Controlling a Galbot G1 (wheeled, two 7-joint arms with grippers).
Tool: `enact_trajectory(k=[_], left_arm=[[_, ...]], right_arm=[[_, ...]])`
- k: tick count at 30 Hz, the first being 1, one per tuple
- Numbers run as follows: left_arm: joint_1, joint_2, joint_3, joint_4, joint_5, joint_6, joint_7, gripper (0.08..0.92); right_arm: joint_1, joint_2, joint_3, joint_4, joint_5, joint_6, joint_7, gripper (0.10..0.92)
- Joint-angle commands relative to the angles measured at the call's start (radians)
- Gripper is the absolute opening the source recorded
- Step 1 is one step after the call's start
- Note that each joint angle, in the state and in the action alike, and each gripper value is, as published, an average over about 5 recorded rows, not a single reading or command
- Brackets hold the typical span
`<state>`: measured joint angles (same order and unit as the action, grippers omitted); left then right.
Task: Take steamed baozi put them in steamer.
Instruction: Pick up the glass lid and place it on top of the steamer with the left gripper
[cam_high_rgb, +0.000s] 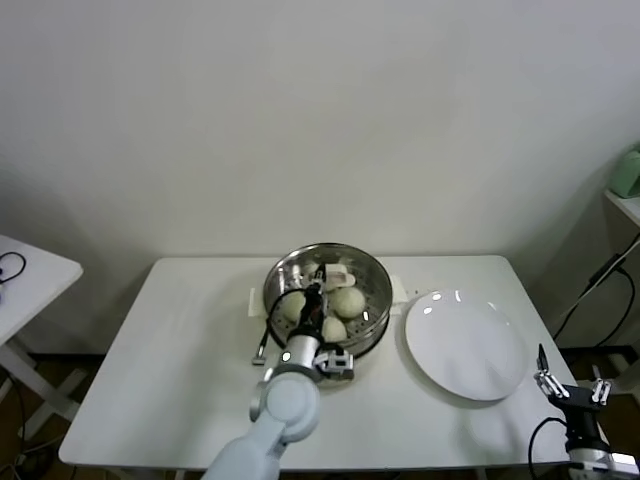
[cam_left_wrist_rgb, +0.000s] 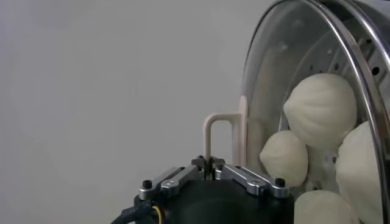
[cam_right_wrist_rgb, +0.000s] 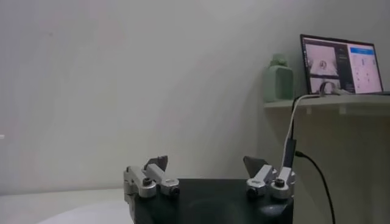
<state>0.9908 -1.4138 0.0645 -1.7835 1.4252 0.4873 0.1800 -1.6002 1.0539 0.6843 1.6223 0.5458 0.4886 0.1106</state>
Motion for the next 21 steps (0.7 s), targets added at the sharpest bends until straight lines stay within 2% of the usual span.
enact_trajectory(k=[1,10,21], left_arm=[[0.001,0.002,-0.003,0.014,0.029,-0.011,0.0,0.143],[0.011,0.003,0.002,-0.005,0.028,-0.014,-0.017,0.165],[0.04,0.033,-0.014,-0.07,-0.041,-0.026,-0.025,0.469]], right_arm=[[0.0,0.001,0.003,0.001,0.002,0.001,0.0,0.823],[0.002,0.007,0.004,0.004,0.003,0.0,0.0,0.823],[0.006,0.005,0.0,0.005,-0.001,-0.003,-0.006,0.823]])
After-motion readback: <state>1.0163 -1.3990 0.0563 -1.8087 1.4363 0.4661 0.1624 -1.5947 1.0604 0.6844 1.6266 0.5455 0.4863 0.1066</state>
